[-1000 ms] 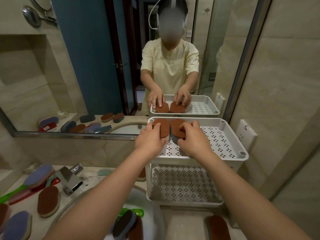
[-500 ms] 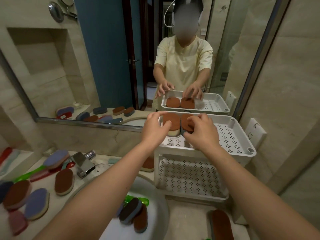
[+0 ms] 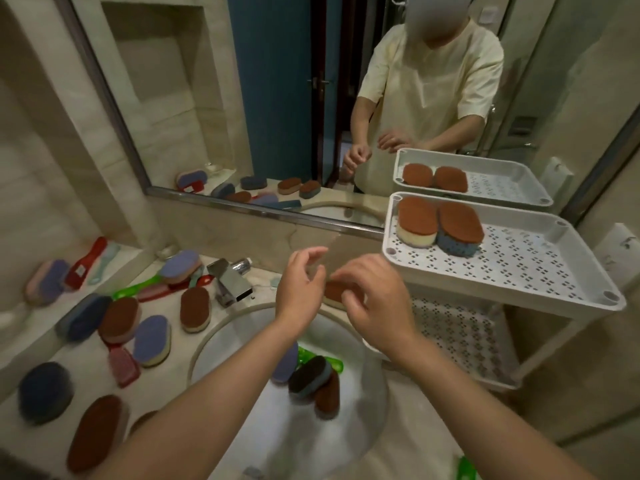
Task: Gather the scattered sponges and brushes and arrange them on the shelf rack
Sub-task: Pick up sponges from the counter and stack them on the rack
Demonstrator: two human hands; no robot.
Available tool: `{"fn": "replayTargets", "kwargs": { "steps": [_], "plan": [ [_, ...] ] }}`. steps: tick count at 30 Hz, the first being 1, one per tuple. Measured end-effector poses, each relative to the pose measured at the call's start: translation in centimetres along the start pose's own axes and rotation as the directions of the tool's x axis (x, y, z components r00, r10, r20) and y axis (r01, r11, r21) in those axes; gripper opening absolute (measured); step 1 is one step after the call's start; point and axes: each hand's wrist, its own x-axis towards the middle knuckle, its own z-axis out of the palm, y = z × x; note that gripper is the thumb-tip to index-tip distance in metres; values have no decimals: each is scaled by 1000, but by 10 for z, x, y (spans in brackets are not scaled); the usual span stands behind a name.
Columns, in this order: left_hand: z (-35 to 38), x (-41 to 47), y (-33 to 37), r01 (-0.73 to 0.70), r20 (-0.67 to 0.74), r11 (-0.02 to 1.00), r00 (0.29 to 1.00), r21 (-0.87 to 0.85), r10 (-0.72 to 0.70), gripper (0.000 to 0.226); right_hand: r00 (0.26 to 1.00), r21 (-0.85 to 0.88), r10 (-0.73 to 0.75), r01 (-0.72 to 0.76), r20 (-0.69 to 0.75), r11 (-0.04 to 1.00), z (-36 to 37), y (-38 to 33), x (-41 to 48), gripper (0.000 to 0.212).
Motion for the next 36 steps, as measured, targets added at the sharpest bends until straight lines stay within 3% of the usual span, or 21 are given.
{"fn": "replayTargets", "kwargs": {
  "steps": [4, 8, 10, 13, 15, 18, 25, 32, 36],
  "plan": [
    [-16, -13, -59, 87, 53, 995, 995, 44, -90, 39, 980, 17, 111, -115, 164, 993, 43, -1, -22, 25],
    [-26, -20, -116, 207, 173, 972, 959, 111, -224, 37, 871, -104, 348, -333, 347, 937, 81, 16, -45, 26],
    [-27, -19, -143, 276, 235, 947, 922, 161, -309, 34, 759, -210, 447, -396, 474, 894, 101, 28, -55, 32],
    [-29, -16, -177, 355, 332, 902, 843, 246, -423, 24, 524, -336, 545, -444, 655, 831, 134, 45, -70, 46],
    [-29, -14, -195, 381, 374, 876, 798, 294, -473, 20, 435, -360, 581, -490, 688, 794, 154, 54, -79, 49],
    [-29, -11, -217, 383, 371, 852, 779, 356, -505, 23, 388, -397, 624, -521, 678, 755, 181, 66, -93, 52],
    [-23, -13, -254, 384, 362, 775, 720, 502, -592, 59, 265, -459, 687, -578, 676, 675, 232, 91, -117, 75],
    [-11, -13, -281, 466, 306, 757, 716, 458, -627, 80, 249, -484, 674, -531, 695, 696, 260, 107, -143, 96],
    [-5, -17, -297, 471, 285, 722, 699, 506, -656, 81, 295, -509, 691, -501, 660, 700, 267, 110, -156, 90]
  ]
}}
